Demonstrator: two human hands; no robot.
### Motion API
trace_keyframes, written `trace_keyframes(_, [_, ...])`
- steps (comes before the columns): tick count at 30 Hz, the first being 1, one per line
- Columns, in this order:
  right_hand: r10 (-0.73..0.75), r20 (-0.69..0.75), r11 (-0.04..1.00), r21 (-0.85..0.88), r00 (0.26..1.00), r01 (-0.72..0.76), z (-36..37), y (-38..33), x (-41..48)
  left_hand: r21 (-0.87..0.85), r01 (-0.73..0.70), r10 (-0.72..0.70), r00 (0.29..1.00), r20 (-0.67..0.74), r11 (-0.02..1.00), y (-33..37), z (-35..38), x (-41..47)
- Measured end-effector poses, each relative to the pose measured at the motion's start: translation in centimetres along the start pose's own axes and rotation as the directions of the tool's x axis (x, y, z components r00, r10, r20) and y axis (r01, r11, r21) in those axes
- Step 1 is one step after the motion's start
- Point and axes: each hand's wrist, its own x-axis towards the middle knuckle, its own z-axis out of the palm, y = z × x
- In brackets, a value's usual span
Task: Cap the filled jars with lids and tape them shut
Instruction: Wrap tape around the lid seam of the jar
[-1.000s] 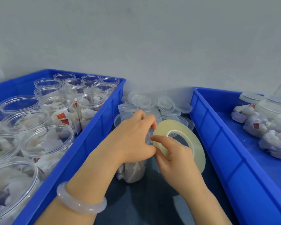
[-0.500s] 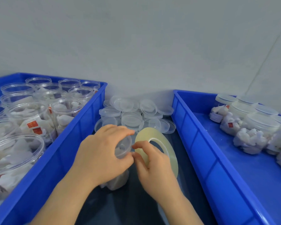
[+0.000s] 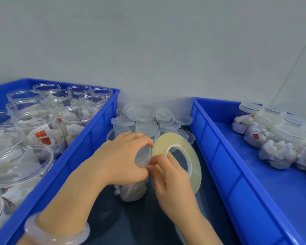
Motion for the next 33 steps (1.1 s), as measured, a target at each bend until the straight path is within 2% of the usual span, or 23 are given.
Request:
trace_keyframes(9, [-0.041, 0.033, 0.999, -0.027, 0.999, 0.041, -0.5, 0.1, 0.1, -0.057, -0.033, 0.031, 0.998, -0.049, 0.998, -0.7, 0.2, -0.1])
trace_keyframes(13, [-0.058, 0.053, 0.994, -0.094, 0.997, 0.063, -0.8, 0.1, 0.2, -0.061, -0.037, 0.032, 0.996, -0.088, 0.997, -0.9, 0.6, -0.1])
trace_keyframes(20, [-0.068, 0.092, 0.990, -0.115, 0.993, 0.079, -1.5, 0.3, 0.2, -0.095, -0.032, 0.028, 0.999, -0.045, 0.995, -1.3, 0.4, 0.0])
trace_keyframes(33, [0.020, 0.138, 1.000, -0.005, 0.990, -0.020, -0.9, 1.1, 1.3, -0.073, -0.005, 0.000, 0.998, -0.062, 0.997, -0.5, 0.3, -0.1])
